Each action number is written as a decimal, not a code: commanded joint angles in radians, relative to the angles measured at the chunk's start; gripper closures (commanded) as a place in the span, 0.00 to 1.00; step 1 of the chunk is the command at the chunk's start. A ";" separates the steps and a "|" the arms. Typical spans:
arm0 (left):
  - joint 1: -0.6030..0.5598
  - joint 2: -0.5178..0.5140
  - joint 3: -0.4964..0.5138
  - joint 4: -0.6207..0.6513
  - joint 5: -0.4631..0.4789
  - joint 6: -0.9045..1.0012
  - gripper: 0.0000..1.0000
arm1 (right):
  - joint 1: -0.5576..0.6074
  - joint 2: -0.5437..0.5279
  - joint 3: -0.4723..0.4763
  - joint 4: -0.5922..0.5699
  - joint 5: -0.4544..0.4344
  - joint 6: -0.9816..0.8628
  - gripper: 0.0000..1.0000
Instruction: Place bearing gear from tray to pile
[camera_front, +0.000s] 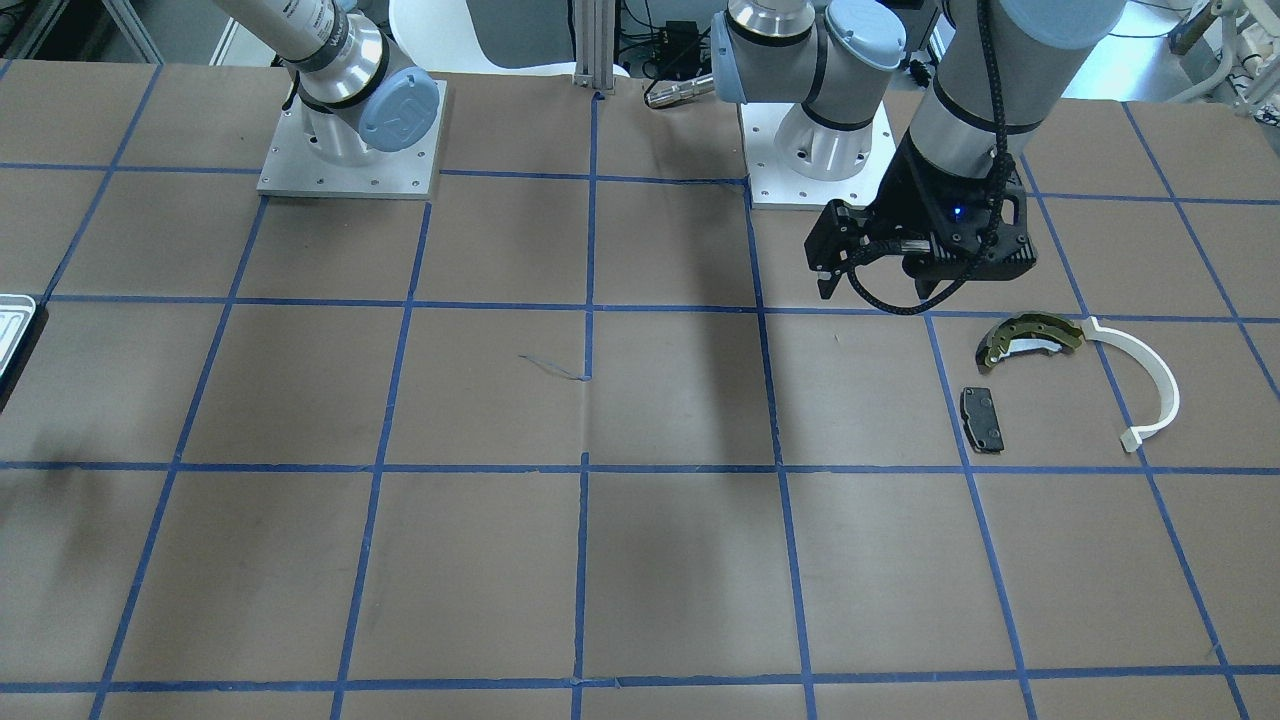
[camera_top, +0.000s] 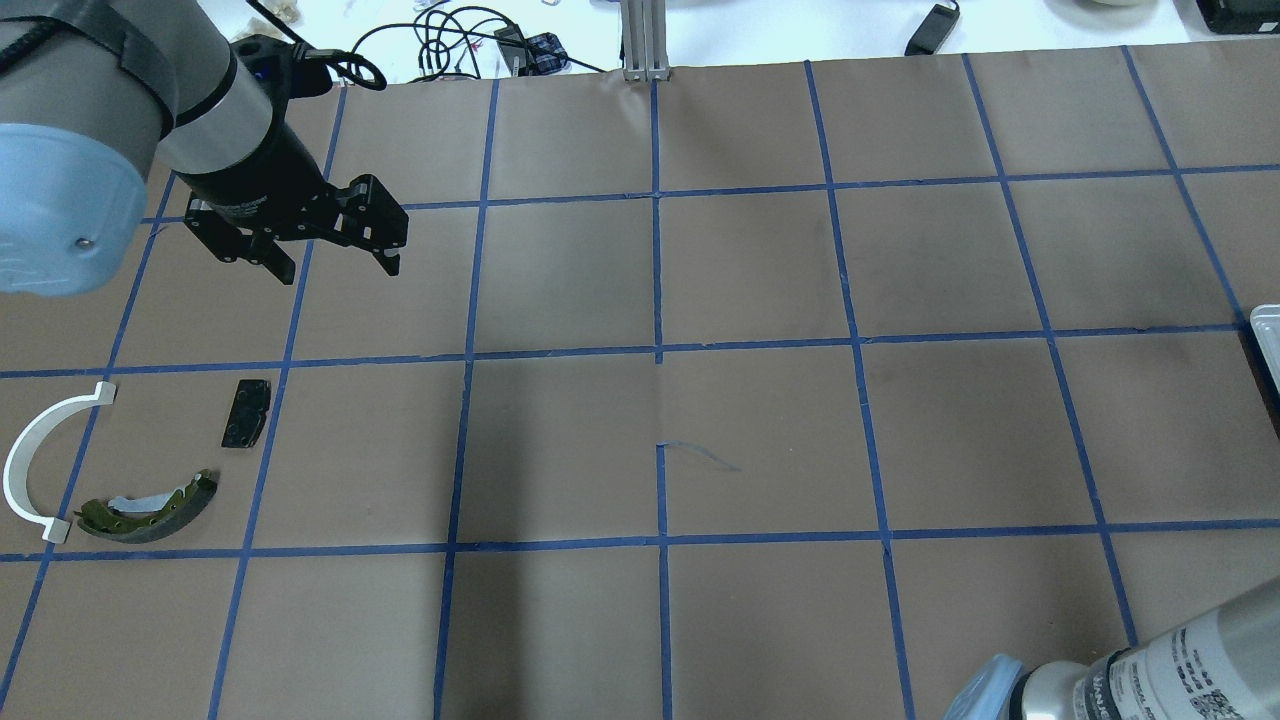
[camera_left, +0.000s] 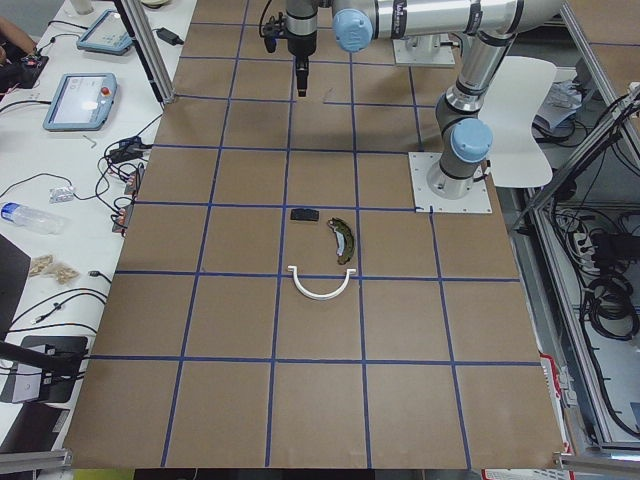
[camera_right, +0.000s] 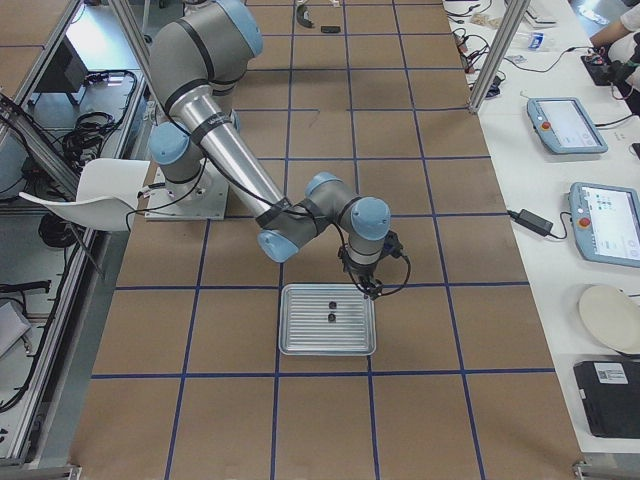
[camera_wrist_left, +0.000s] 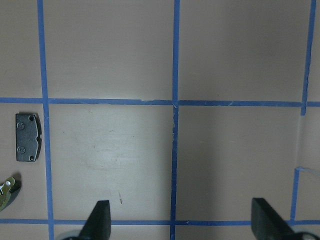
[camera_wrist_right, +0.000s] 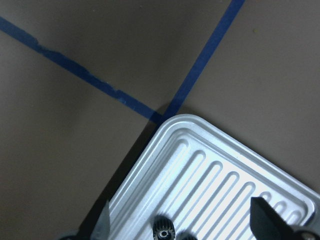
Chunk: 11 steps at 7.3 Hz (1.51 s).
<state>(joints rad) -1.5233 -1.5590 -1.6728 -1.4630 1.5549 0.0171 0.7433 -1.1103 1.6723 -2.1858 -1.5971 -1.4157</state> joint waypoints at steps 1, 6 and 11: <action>0.002 0.000 -0.001 0.001 0.001 0.001 0.00 | -0.054 0.012 0.073 -0.071 -0.009 -0.081 0.04; 0.000 0.002 -0.025 0.015 0.055 0.001 0.00 | -0.090 0.043 0.093 -0.075 -0.007 -0.035 0.23; 0.000 0.002 -0.024 0.016 0.059 0.001 0.00 | -0.088 0.047 0.098 -0.124 -0.058 -0.032 0.62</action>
<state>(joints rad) -1.5225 -1.5574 -1.6974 -1.4466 1.6127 0.0184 0.6548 -1.0633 1.7691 -2.3087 -1.6471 -1.4496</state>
